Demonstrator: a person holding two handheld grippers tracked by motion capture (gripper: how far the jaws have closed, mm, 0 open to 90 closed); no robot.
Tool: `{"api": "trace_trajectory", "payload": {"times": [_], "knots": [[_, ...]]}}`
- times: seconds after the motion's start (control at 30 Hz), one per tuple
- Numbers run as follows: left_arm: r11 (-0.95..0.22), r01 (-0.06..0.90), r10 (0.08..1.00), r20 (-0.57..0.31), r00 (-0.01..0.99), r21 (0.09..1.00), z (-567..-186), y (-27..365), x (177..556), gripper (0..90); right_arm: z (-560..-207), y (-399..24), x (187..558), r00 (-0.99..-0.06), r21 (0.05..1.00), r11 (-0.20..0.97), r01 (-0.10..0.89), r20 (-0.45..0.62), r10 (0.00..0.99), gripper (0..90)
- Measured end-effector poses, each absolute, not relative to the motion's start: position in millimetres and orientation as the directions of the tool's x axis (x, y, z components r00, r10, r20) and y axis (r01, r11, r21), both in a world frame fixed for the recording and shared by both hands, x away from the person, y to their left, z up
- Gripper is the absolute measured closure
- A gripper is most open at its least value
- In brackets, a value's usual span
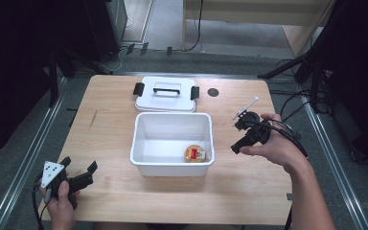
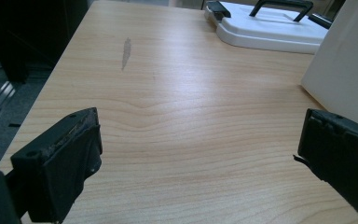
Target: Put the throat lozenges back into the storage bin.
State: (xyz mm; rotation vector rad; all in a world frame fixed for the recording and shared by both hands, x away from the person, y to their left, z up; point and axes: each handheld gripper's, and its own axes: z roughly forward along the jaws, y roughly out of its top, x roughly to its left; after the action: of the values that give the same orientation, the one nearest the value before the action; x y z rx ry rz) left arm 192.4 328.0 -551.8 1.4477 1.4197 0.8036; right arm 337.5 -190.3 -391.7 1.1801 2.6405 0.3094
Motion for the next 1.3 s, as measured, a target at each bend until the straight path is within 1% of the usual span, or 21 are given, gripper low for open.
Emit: {"api": "trace_trajectory", "payload": {"times": [0.03, 0.07, 0.1, 0.13, 0.17, 0.23, 0.33, 0.43, 0.57, 0.6, 0.67, 0.77, 0.83, 0.87, 0.9, 0.97, 1.03, 1.07, 1.3], "knots": [[0.094, 0.377, 0.981, -0.149, 0.120, 0.922, -552, 328, 192, 0.0, -396, -195, 336, -0.639, 0.291, 0.640, 0.711, -0.113, 0.761, 11.0], [0.093, 0.377, 0.982, -0.148, 0.120, 0.922, -552, 328, 192, 0.0, -404, -203, 334, -0.625, 0.304, 0.620, 0.723, -0.095, 0.775, 4.7], [0.093, 0.377, 0.982, -0.148, 0.120, 0.922, -552, 328, 192, 0.0, -408, -208, 333, -0.618, 0.307, 0.612, 0.729, -0.090, 0.781, 2.8], [0.093, 0.376, 0.982, -0.148, 0.120, 0.922, -552, 328, 192, 0.0, -408, -208, 333, -0.618, 0.307, 0.612, 0.729, -0.090, 0.781, 2.8], [0.094, 0.377, 0.982, -0.149, 0.119, 0.922, -552, 328, 192, 0.0, -415, -217, 330, -0.593, 0.322, 0.586, 0.744, -0.087, 0.801, 0.0], [0.094, 0.377, 0.982, -0.149, 0.119, 0.922, -552, 328, 192, 0.0, -417, -219, 330, -0.586, 0.327, 0.577, 0.749, -0.083, 0.806, 0.0], [0.095, 0.379, 0.982, -0.150, 0.118, 0.921, -552, 328, 192, 0.0, -432, -233, 323, -0.510, 0.358, 0.510, 0.782, -0.101, 0.854, 0.0], [0.096, 0.378, 0.981, -0.151, 0.119, 0.921, -552, 328, 192, 0.0, -439, -238, 320, -0.481, 0.369, 0.485, 0.793, -0.109, 0.870, 0.0], [0.098, 0.378, 0.981, -0.154, 0.119, 0.920, -552, 329, 192, 0.0, -458, -258, 311, -0.425, 0.449, 0.408, 0.795, -0.067, 0.903, 0.0], [0.099, 0.378, 0.981, -0.155, 0.119, 0.921, -552, 329, 192, 0.0, -458, -258, 311, -0.425, 0.449, 0.408, 0.795, -0.067, 0.903, 0.0], [0.099, 0.378, 0.981, -0.154, 0.119, 0.921, -552, 329, 192, 0.0, -465, -265, 307, -0.399, 0.482, 0.374, 0.792, -0.054, 0.915, 0.0], [0.099, 0.377, 0.981, -0.154, 0.119, 0.921, -552, 328, 192, 0.0, -476, -280, 298, -0.362, 0.543, 0.317, 0.778, -0.027, 0.932, 0.0], [0.098, 0.378, 0.981, -0.153, 0.119, 0.920, -552, 328, 192, 0.0, -479, -283, 296, -0.358, 0.558, 0.309, 0.770, -0.023, 0.933, 0.0], [0.098, 0.378, 0.981, -0.154, 0.119, 0.920, -552, 329, 192, 0.0, -483, -289, 291, -0.342, 0.585, 0.290, 0.757, -0.022, 0.939, 0.0], [0.098, 0.378, 0.981, -0.154, 0.119, 0.920, -552, 329, 192, 0.0, -483, -289, 291, -0.342, 0.585, 0.290, 0.757, -0.022, 0.939, 0.0], [0.099, 0.378, 0.981, -0.154, 0.118, 0.921, -552, 329, 192, 0.0, -491, -297, 282, -0.327, 0.629, 0.267, 0.730, -0.022, 0.945, 0.0], [0.098, 0.378, 0.981, -0.153, 0.118, 0.921, -552, 329, 192, 0.0, -493, -299, 279, -0.320, 0.645, 0.257, 0.719, -0.020, 0.947, 0.0], [0.099, 0.377, 0.981, -0.153, 0.117, 0.921, -552, 329, 192, 0.0, -499, -304, 274, -0.304, 0.673, 0.233, 0.702, -0.013, 0.952, 0.0], [0.099, 0.377, 0.981, -0.154, 0.117, 0.921, -552, 329, 192, 0.0, -514, -320, 257, -0.261, 0.738, 0.171, 0.653, 0.008, 0.965, 0.0]]}}
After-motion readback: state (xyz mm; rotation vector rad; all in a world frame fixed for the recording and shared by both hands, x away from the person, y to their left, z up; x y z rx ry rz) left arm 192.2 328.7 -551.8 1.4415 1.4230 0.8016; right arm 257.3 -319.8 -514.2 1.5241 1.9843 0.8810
